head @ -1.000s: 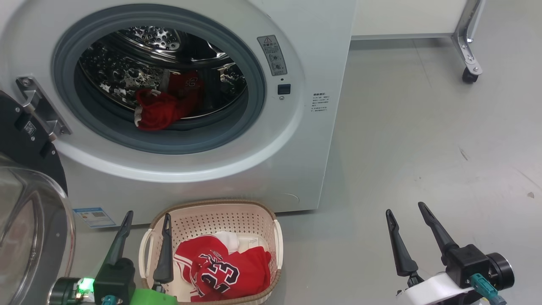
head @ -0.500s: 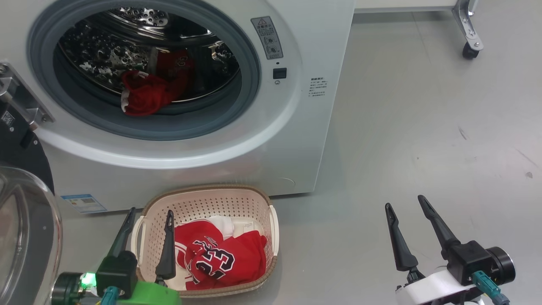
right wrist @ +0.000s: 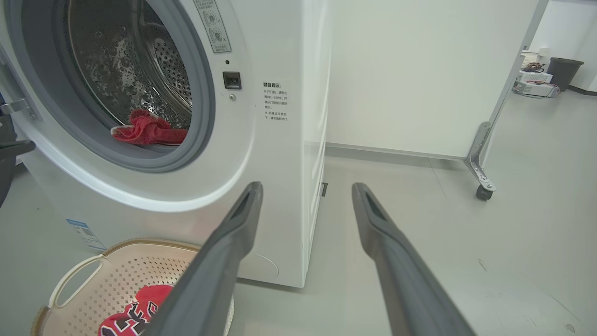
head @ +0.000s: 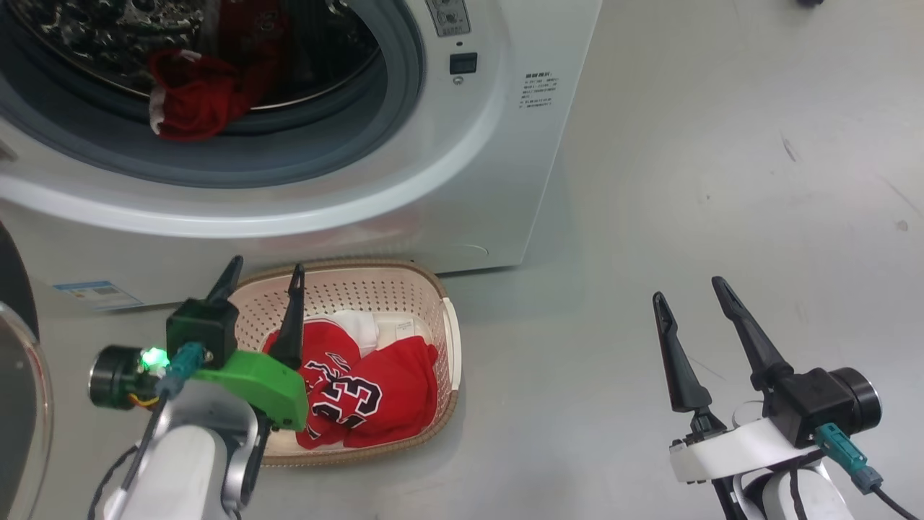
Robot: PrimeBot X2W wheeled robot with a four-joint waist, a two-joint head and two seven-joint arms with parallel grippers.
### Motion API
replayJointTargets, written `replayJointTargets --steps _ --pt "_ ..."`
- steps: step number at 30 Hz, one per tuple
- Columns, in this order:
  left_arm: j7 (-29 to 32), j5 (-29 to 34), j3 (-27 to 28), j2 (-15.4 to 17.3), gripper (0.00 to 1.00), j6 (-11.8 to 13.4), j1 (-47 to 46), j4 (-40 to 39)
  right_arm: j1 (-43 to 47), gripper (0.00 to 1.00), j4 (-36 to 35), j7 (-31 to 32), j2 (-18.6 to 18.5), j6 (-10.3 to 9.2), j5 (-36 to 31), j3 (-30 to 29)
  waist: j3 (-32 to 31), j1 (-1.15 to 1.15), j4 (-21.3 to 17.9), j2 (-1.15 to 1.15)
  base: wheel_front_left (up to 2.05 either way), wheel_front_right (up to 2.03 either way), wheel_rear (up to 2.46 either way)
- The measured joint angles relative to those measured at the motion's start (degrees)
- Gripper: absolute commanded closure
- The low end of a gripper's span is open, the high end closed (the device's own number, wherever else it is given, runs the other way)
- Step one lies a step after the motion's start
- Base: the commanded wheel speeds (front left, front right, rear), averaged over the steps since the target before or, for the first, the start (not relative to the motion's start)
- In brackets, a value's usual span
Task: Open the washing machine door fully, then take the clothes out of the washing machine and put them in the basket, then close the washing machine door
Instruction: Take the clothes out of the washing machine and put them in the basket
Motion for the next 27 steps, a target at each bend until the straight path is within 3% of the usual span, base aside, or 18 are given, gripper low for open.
replayJointTargets --steps 5,15,27 --pt "4.86 -0.04 0.74 1.26 0.00 -0.55 -7.32 3.26 -2.23 0.00 -0.37 -0.01 0.02 0.19 1.02 0.03 3.73 0.00 -0.95 0.00 0.00 0.00 0.00" --pt "13.43 3.42 2.26 7.67 0.00 -1.41 -22.18 8.79 -6.94 0.00 -0.40 -0.07 0.24 0.52 3.56 0.74 11.09 0.00 -3.97 0.00 0.00 0.00 0.00" --pt "17.80 8.21 4.91 15.50 0.00 -1.33 -34.48 13.07 -11.32 0.00 2.47 -0.37 0.53 1.02 6.61 2.22 17.38 0.00 -9.97 0.00 0.00 0.00 0.00"
